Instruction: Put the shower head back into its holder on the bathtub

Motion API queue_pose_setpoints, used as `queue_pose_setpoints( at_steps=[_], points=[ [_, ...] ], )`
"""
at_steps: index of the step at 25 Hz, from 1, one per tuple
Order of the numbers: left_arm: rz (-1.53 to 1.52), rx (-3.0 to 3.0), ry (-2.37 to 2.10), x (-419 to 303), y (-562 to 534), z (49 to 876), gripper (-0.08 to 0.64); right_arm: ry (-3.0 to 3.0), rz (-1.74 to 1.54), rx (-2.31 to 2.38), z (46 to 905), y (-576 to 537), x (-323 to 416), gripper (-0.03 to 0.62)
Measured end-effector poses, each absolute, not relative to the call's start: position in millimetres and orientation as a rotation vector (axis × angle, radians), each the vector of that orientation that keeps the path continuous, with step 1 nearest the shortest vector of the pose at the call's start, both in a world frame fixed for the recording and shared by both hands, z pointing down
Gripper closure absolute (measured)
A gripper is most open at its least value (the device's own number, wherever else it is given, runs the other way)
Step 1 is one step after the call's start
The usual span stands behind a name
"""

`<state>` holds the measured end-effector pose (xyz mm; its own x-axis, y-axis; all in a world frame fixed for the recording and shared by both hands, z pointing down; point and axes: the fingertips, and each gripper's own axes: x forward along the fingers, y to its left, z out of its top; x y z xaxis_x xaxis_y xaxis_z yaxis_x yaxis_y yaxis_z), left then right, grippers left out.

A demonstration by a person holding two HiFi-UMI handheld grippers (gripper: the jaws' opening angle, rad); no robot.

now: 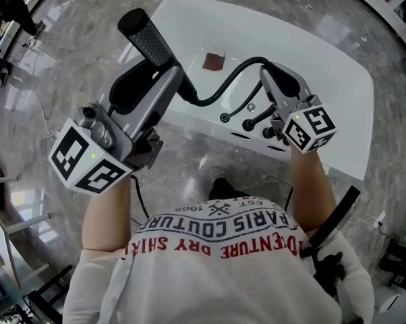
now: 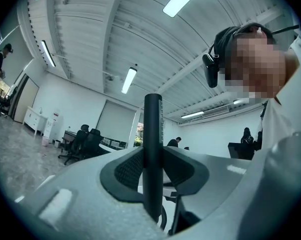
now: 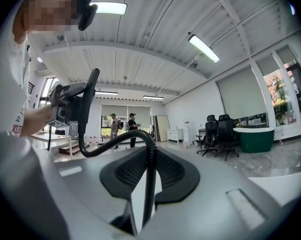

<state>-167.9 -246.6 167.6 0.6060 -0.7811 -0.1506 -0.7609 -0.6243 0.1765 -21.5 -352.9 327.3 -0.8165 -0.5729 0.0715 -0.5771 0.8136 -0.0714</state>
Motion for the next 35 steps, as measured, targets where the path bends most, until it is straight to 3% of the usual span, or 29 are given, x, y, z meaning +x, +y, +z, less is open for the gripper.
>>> queue_pose_setpoints(
  at_steps=[35],
  points=[
    [-0.199, 2.523, -1.415, -199.1, -264.2, 241.3, 0.439, -2.549, 0.555, 0.625, 542.2, -301.8, -63.2, 0.537]
  ],
)
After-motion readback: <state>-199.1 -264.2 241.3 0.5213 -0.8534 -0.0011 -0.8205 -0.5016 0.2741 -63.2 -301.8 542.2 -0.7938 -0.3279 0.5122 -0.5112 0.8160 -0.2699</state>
